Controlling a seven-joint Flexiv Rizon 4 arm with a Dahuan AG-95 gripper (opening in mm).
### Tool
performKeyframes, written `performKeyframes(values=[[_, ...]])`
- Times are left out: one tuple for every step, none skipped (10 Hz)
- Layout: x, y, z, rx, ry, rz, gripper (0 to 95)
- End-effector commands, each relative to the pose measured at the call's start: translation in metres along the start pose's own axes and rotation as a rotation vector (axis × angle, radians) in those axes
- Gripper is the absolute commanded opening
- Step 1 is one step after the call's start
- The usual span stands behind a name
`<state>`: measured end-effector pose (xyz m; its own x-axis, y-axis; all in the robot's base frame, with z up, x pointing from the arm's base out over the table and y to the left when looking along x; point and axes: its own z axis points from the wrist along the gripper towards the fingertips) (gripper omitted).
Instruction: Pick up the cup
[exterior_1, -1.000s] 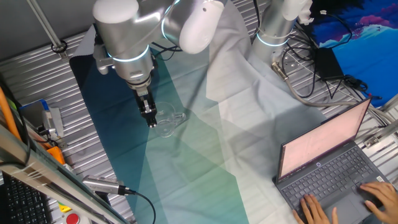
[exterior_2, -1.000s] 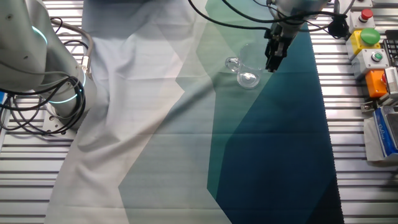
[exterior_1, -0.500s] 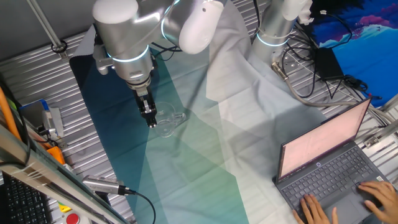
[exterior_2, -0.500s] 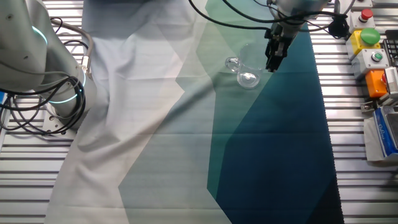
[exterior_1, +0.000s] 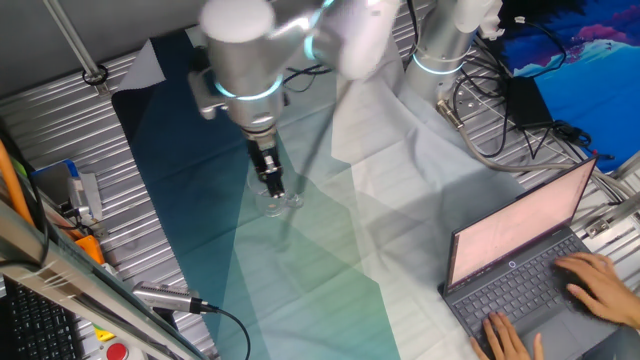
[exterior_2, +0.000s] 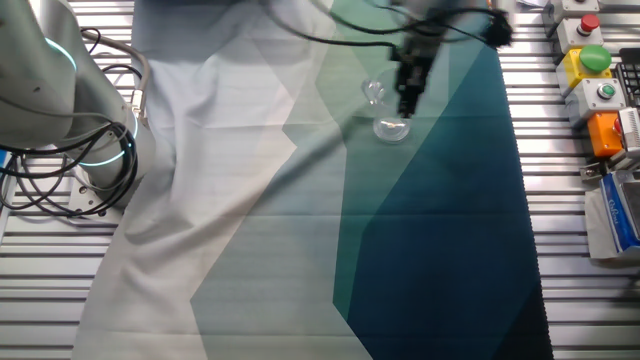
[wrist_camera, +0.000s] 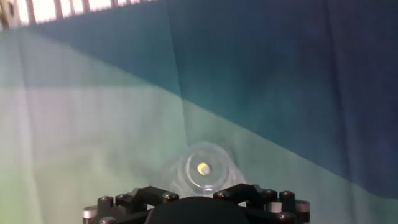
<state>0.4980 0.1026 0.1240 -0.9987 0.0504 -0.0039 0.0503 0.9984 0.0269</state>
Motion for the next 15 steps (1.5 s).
performKeyframes(values=[[-0.002, 0.002, 0.005, 0.094, -0.008, -0.119, 76.0], [-0.003, 0.002, 0.005, 0.094, -0.010, -0.120, 76.0], [-0.004, 0.003, 0.005, 0.094, -0.013, -0.123, 76.0], [-0.004, 0.003, 0.005, 0.095, -0.016, -0.128, 76.0], [-0.005, 0.003, 0.004, 0.097, -0.017, -0.132, 76.0], [-0.006, 0.003, 0.004, 0.098, -0.017, -0.136, 76.0], [-0.007, 0.003, 0.004, 0.101, -0.018, -0.142, 76.0], [-0.008, 0.003, 0.003, 0.117, -0.023, -0.166, 95.0], [-0.009, 0.003, 0.003, 0.122, -0.025, -0.174, 95.0], [-0.010, 0.003, 0.002, 0.122, -0.025, -0.174, 95.0], [-0.011, 0.003, 0.002, 0.121, -0.026, -0.173, 95.0], [-0.014, 0.003, 0.001, 0.123, -0.024, -0.181, 95.0], [-0.016, 0.004, -0.001, 0.128, -0.023, -0.190, 95.0], [-0.017, 0.004, -0.002, 0.129, -0.024, -0.192, 95.0], [-0.020, 0.002, -0.004, 0.129, -0.023, -0.203, 95.0]])
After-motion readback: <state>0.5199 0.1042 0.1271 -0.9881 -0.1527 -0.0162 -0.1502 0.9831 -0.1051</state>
